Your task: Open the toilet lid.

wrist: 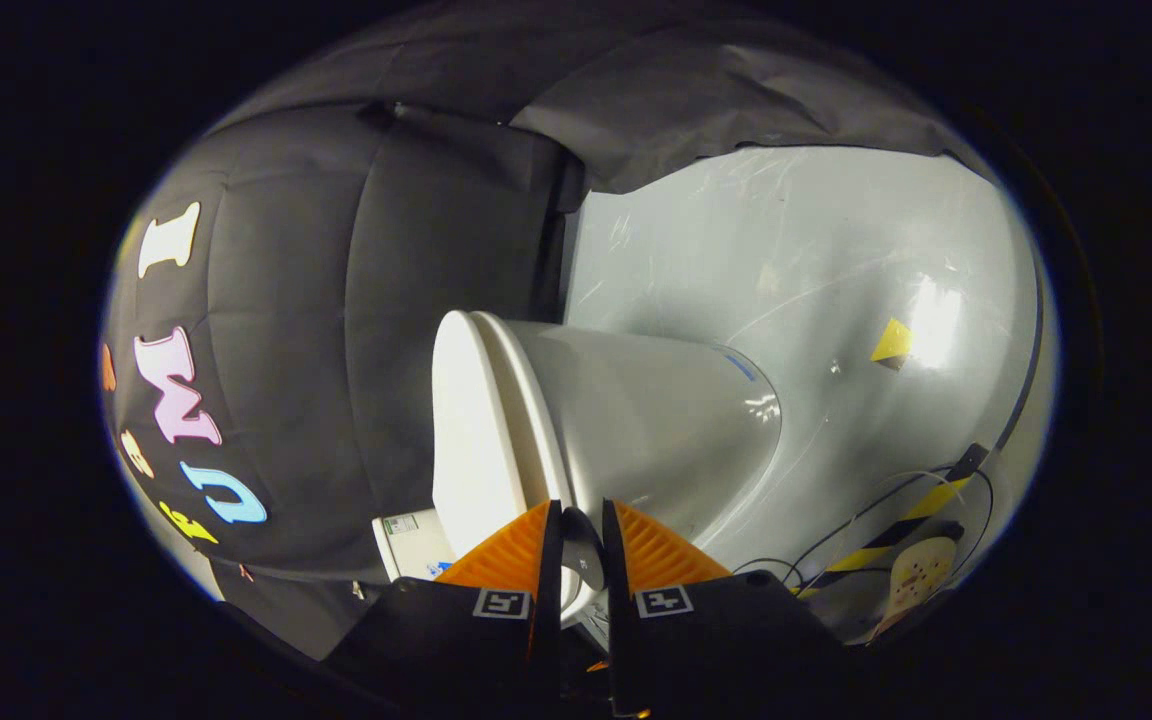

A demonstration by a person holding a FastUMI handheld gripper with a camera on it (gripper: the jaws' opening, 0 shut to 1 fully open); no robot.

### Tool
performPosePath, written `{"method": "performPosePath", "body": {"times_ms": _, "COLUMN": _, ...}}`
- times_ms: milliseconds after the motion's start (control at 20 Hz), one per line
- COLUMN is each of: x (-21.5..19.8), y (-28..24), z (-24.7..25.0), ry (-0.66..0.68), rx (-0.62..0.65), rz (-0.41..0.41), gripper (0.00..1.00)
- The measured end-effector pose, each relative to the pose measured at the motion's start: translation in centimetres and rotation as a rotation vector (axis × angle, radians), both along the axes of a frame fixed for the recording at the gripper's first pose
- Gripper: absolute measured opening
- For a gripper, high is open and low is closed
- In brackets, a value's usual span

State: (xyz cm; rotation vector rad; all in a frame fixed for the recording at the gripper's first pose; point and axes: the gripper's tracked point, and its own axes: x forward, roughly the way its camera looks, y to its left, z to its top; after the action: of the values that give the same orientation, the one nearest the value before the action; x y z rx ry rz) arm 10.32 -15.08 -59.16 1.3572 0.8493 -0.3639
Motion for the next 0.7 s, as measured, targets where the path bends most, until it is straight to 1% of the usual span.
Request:
{"method": "performPosePath", "body": {"times_ms": 50, "x": 0.0, "y": 0.1, "z": 0.2, "ry": -0.002, "rx": -0.005, "rz": 0.004, "gripper": 0.24}}
{"method": "performPosePath", "body": {"times_ms": 100, "x": 0.0, "y": -0.1, "z": 1.1, "ry": -0.038, "rx": 0.015, "rz": -0.005, "gripper": 0.17}}
{"method": "performPosePath", "body": {"times_ms": 150, "x": 0.1, "y": -0.4, "z": 1.0, "ry": -0.026, "rx": 0.034, "rz": -0.025, "gripper": 0.11}}
{"method": "performPosePath", "body": {"times_ms": 200, "x": 0.0, "y": -0.4, "z": 1.0, "ry": -0.013, "rx": 0.039, "rz": -0.028, "gripper": 0.05}}
{"method": "performPosePath", "body": {"times_ms": 400, "x": 0.3, "y": 0.4, "z": 1.1, "ry": 0.001, "rx": -0.023, "rz": 0.007, "gripper": 0.05}}
{"method": "performPosePath", "body": {"times_ms": 500, "x": 0.3, "y": 0.5, "z": 1.9, "ry": 0.0, "rx": -0.02, "rz": -0.005, "gripper": 0.05}}
{"method": "performPosePath", "body": {"times_ms": 550, "x": 0.6, "y": 0.5, "z": 2.5, "ry": -0.011, "rx": -0.022, "rz": -0.015, "gripper": 0.05}}
{"method": "performPosePath", "body": {"times_ms": 700, "x": 0.9, "y": 0.8, "z": 4.7, "ry": -0.069, "rx": -0.066, "rz": 0.018, "gripper": 0.05}}
